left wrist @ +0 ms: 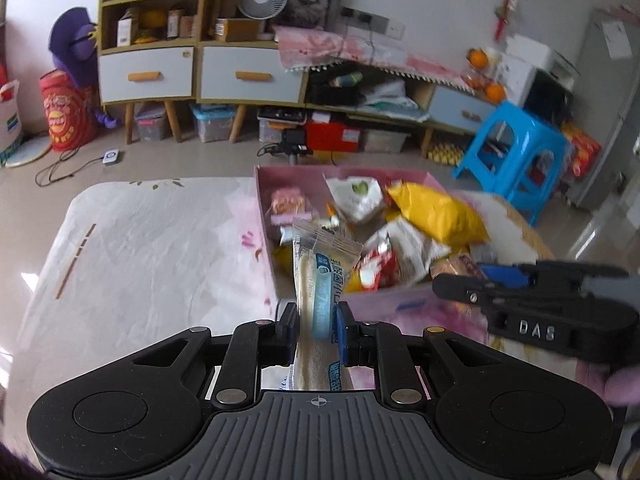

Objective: Organize snacks
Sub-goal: 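Carry both held snacks over the pink box, then lower both snacks into the pink box and open both grippers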

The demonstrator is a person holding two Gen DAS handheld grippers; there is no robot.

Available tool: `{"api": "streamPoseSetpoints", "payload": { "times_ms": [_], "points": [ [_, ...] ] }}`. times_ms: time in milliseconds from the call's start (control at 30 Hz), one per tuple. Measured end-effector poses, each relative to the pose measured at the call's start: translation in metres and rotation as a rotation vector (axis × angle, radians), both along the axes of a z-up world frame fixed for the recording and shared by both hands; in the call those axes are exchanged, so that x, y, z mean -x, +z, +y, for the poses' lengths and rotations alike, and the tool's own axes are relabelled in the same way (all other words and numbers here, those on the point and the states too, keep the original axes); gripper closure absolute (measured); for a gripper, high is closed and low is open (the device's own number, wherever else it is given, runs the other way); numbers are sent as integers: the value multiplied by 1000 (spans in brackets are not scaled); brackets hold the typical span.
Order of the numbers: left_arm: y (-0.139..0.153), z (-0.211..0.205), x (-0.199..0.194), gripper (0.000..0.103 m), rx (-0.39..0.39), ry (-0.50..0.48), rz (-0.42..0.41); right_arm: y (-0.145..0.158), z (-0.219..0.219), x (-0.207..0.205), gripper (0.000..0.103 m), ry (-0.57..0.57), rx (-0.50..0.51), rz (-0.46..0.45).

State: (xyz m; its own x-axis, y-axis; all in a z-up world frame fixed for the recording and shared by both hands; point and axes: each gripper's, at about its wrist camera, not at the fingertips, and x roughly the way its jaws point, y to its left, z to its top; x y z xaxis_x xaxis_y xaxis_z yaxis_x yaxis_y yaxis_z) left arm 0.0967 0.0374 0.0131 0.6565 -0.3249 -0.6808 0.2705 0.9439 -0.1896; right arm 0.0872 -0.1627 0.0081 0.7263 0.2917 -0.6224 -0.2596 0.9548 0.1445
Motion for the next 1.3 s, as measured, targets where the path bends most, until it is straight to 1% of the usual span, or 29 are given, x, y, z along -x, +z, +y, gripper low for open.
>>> {"api": "streamPoseSetpoints", "payload": {
  "times_ms": [67, 267, 400, 533, 633, 767, 900, 1167, 1300],
  "points": [
    [-1, -3, -9, 87, 18, 18, -5, 2, -1, -6, 76, -16, -23, -4],
    [-7, -6, -35, 87, 111, 80, -13, 0, -2, -26, 76, -89, -103, 10],
    [-16, -8, -46, 87, 146, 106, -26, -8, 0, -31, 76, -107, -95, 15],
    [-22, -10, -53, 87, 162, 122, -40, -18, -4, -38, 76, -138, -94, 38],
    [-27, -10, -59, 86, 176, 130, -31, -21, -9, -40, 76, -160, -85, 41],
    [-34, -14, -63, 86, 152, 119, -36, -21, -18, -42, 76, -180, -78, 29],
    [-40, -17, -66, 86, 151, 132, -35, -25, -24, -45, 76, -197, -93, 27],
    [-52, -19, -69, 85, 109, 140, -29, -27, -21, -48, 76, -184, -98, 10],
    [-50, -20, -69, 83, 99, 142, -34, -28, -22, -51, 75, -183, -109, 14]
  ]
}}
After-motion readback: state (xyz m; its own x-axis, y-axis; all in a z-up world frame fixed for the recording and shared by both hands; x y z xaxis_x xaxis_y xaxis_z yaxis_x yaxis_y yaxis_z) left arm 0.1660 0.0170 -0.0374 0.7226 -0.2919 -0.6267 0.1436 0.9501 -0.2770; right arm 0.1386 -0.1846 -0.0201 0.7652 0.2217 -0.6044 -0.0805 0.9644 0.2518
